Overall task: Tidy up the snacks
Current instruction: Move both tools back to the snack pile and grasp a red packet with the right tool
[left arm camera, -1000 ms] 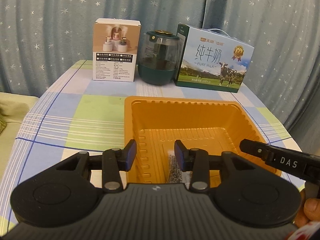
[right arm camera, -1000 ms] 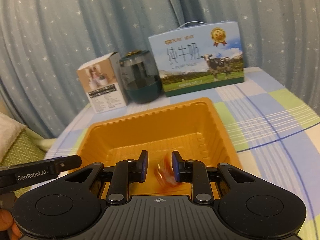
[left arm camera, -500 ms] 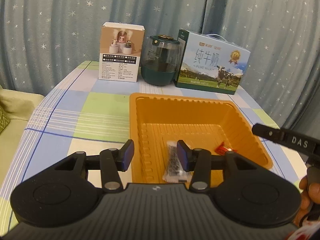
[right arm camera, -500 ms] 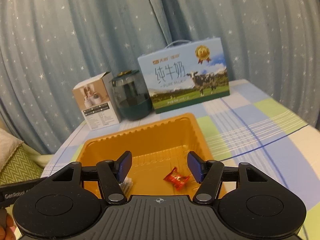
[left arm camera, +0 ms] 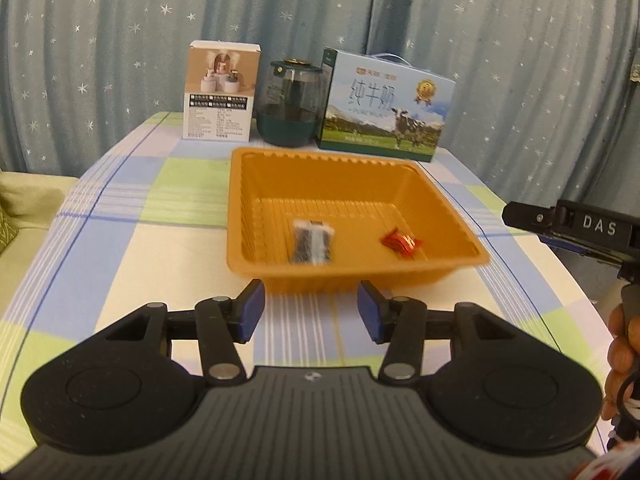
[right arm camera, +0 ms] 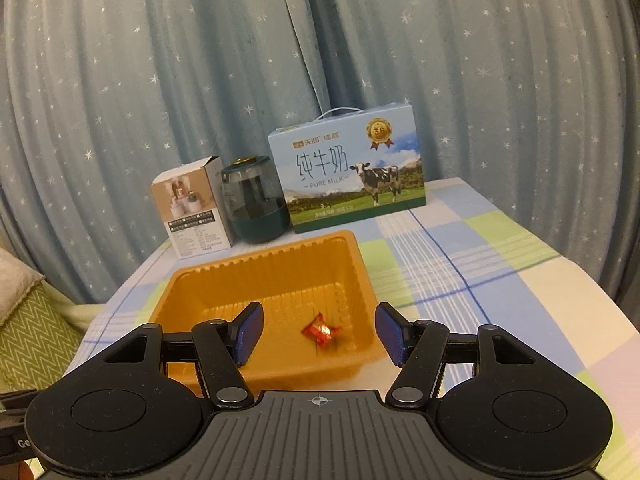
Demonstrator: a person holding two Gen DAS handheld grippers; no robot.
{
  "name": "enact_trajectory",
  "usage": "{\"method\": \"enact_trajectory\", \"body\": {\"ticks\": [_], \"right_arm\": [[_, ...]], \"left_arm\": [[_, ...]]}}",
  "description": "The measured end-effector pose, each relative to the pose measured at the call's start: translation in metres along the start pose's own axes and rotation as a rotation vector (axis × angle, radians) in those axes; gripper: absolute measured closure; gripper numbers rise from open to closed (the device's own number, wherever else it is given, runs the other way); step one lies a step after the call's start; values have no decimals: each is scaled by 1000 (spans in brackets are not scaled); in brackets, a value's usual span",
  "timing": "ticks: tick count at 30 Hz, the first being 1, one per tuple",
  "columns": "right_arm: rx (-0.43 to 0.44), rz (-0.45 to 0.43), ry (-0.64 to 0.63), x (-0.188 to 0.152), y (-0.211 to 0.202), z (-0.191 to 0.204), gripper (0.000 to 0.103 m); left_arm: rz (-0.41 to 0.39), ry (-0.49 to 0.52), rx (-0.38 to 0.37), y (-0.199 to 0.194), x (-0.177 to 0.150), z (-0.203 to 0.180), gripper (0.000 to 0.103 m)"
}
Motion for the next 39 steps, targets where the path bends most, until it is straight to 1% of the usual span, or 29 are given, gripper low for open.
{"method": "enact_trajectory", "body": {"ticks": [3,10,15,19,22,26,35,39], "right_arm": [[-8,7,3,-9,-18,0,41],[-10,45,38,-45,-58,3,41],[-17,87,55,-74,-76,6,41],[-23,132,112,-98,-84,6,41],[-29,162,123,-109,-85,10,41],[-17,178,121,-115,-81,18,41],[-23,240,141,-124,-51,27,41],[-51,259,143,-128,-42,23,42]], "left_arm": [[14,16,-9,-10,-14,-5,56],[51,41,-30,-28,-48,-14,56],[73,47,-46,-34,-68,-19,56],[76,74,-59,-37,-77,-22,56],[82,74,-53,-36,-80,-20,56],[89,73,-51,-33,-83,-19,56],[108,62,-52,-27,-88,-15,56],[111,60,-53,-26,-90,-14,56]]}}
Point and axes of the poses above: each gripper's, at about its wrist camera, not at the fingertips, and y roughly the way its jaws point, z to its left, x to its top, the point moved 4 cm from there along y, roughly the way its jaws point, and after that the axes turned 8 degrees about x, right-handed, at the moved point
